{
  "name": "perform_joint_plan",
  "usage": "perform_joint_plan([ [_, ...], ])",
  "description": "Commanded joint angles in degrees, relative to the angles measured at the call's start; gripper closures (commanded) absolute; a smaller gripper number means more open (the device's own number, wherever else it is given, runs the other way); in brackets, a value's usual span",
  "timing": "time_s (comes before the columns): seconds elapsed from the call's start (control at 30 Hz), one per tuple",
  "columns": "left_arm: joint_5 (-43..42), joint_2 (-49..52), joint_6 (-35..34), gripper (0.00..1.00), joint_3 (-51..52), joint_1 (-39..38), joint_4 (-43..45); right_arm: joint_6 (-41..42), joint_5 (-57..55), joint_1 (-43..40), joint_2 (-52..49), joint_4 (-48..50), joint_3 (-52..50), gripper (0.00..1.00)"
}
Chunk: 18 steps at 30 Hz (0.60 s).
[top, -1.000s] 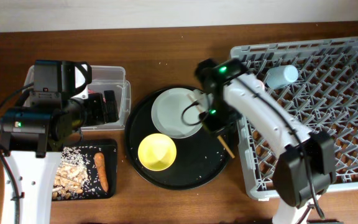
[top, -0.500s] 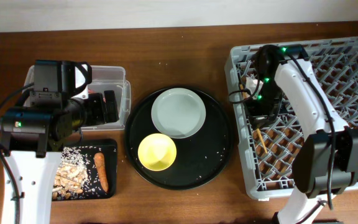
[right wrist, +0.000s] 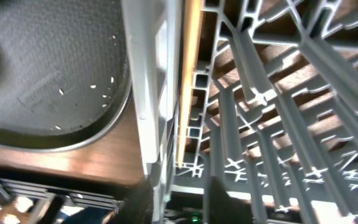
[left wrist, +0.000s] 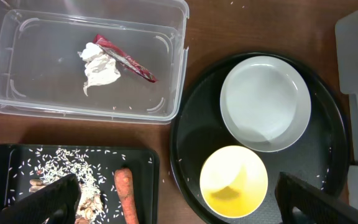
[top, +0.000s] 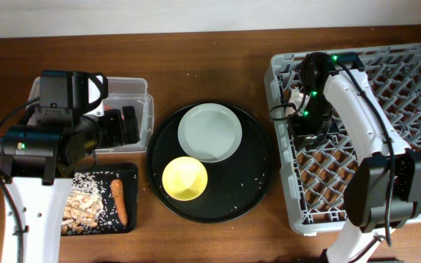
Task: Sort waste into correct bins and load items into the dishwasher rack
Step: 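Move the right gripper to the yellow bowl and grasp its rim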
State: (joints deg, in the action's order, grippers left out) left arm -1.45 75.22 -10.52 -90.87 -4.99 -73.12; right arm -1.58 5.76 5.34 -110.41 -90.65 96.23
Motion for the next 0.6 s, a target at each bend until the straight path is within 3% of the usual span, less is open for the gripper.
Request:
perform_joint_plan([
  [0.0, 0.2, 0.1, -0.7, 0.01, -0.1, 0.3, 0.0, 0.6, -0.5, -0.2, 0.6, 0.0, 0.7, 0.59],
  [0.1, 0.2, 0.1, -0.7, 0.01, -0.1, 0.3, 0.0, 0.6, 0.5, -0.2, 0.6, 0.1, 0.7, 0.6],
  [0.23, 0.2, 0.1, -0.7, 0.01, -0.1, 0.3, 0.0, -0.8, 11.9, 1.7, 0.6, 0.7, 0.7, 0.63],
  [0.37, 0.2, 0.1, -0.7, 0.01, -0.1, 0.3, 0.0, 0.9, 17.2, 11.7, 0.6, 4.5, 0.6, 0.63],
  [0.57, 0.2, 0.1, -0.7, 0.01, -0.1, 0.3, 0.0, 12.3, 17.1, 28.3, 0.5, 21.3, -5.2, 0.63],
])
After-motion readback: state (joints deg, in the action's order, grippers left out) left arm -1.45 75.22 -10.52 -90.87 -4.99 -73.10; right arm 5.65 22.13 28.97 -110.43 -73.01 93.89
